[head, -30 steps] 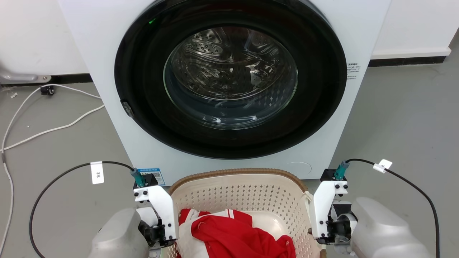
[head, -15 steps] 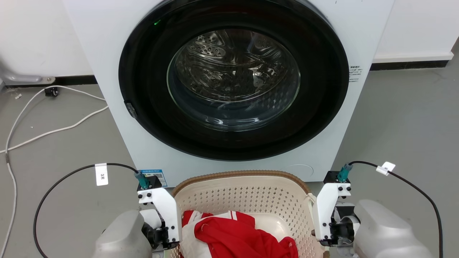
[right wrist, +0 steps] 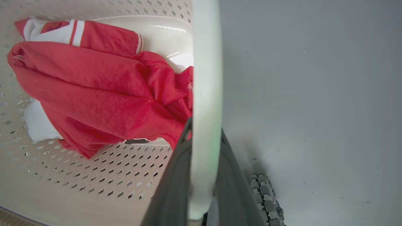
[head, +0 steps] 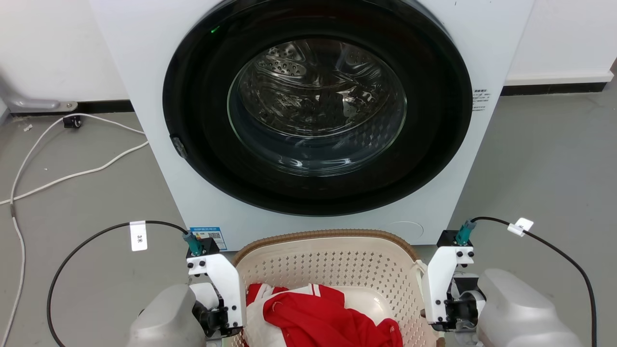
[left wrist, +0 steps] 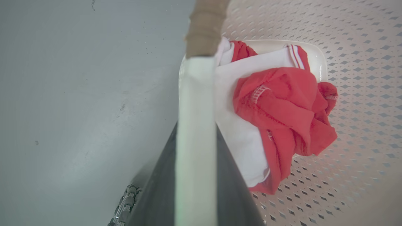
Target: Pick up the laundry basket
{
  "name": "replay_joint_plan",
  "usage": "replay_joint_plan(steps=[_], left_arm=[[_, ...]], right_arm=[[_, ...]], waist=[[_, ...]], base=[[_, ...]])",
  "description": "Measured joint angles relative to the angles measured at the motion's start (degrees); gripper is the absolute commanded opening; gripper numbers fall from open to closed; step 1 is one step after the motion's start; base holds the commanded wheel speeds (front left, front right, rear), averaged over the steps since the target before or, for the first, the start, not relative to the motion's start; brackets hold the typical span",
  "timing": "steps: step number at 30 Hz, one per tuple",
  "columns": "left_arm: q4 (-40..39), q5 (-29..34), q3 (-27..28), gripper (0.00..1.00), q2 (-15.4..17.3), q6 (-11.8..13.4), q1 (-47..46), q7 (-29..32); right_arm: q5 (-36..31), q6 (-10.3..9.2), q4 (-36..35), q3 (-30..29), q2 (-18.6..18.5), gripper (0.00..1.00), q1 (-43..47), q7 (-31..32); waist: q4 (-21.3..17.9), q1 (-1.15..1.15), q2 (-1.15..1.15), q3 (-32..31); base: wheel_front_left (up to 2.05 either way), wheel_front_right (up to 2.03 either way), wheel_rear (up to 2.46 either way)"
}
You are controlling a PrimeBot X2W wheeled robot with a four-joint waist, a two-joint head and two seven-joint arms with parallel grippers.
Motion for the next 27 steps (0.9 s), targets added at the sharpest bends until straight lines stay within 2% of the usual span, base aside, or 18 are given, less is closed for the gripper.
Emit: replay_joint_plan(steps=[27], left_arm=[[0.8,-2.7,-2.4,0.0,0.0,0.0,-0.3,-1.3]], right_arm=[[-4.2,0.1,0.0,-3.9,0.4,0.0,0.1,0.0]], waist=[[0.3,0.0,0.0,0.9]], base=[[0.0,0.0,0.0]])
